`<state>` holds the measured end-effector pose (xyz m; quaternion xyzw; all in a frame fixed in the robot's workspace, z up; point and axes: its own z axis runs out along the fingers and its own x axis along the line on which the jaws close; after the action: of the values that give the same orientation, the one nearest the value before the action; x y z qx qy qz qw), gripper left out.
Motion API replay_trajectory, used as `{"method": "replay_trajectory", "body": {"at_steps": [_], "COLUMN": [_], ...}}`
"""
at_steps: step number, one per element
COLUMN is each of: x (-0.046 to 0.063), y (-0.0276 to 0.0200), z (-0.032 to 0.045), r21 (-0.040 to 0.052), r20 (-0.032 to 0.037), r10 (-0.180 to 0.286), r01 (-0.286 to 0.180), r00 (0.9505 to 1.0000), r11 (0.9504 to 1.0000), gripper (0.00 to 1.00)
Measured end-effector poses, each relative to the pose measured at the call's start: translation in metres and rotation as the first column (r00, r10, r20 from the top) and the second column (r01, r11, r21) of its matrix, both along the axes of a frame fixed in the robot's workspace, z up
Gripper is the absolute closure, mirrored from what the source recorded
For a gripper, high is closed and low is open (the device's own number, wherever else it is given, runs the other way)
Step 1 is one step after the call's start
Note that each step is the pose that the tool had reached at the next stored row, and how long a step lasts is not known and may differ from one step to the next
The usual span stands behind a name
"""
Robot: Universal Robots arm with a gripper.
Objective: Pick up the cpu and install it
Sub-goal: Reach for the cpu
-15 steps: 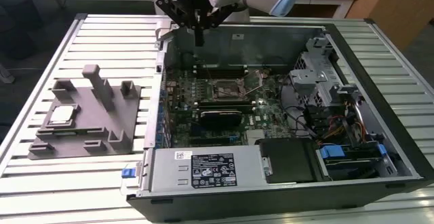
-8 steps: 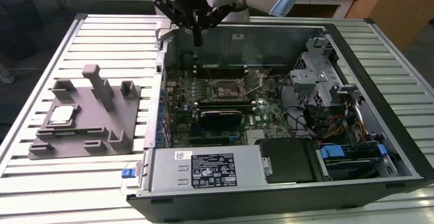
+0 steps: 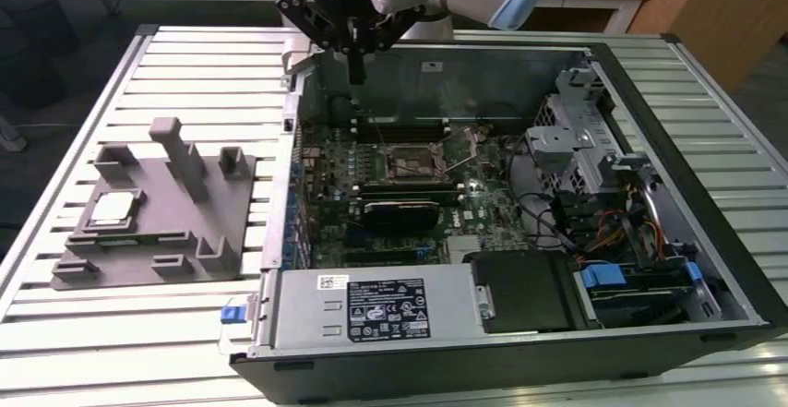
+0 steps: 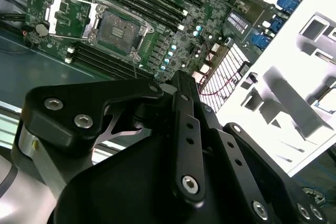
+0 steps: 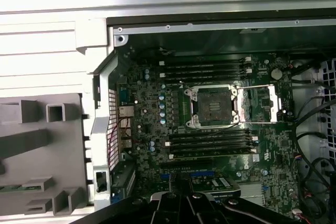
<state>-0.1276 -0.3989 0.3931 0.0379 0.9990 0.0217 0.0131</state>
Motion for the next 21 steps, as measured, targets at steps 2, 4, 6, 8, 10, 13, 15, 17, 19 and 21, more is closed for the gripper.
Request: {"method": "replay_trajectory", "body": {"at_steps": [2,4,6,8,10,13,15,17,19,21], "x": [0.000,0.000,-0.001,-0.001,-0.010,-0.012,-0.013,-0.019,-0.019,-0.019], "y": [0.0000,0.0000,0.0000,0.0000,0.0000,0.0000,0.0000,0.0000,0.0000,0.0000], "z": [0.0000,-0.0001,-0.0001,-0.0001,-0.0013,-0.0015,-0.0017,-0.0023,-0.0023,-0.0024], "r21": [0.0000,0.0000,0.0000,0.0000,0.0000,0.0000,0.0000,0.0000,0.0000,0.0000], "r20": [0.0000,0.0000,0.0000,0.0000,0.0000,0.0000,0.0000,0.0000,0.0000,0.0000], "r10": [0.000,0.000,0.000,0.000,0.000,0.000,0.000,0.000,0.000,0.000], "r01": [0.000,0.000,0.000,0.000,0.000,0.000,0.000,0.000,0.000,0.000], "r00": [1.0000,1.0000,1.0000,1.0000,1.0000,1.0000,1.0000,1.0000,1.0000,1.0000], "r11": [1.0000,1.0000,1.0000,1.0000,1.0000,1.0000,1.0000,1.0000,1.0000,1.0000], "gripper": [0.89,0.89,0.89,0.89,0.89,0.89,0.89,0.89,0.89,0.89]}}
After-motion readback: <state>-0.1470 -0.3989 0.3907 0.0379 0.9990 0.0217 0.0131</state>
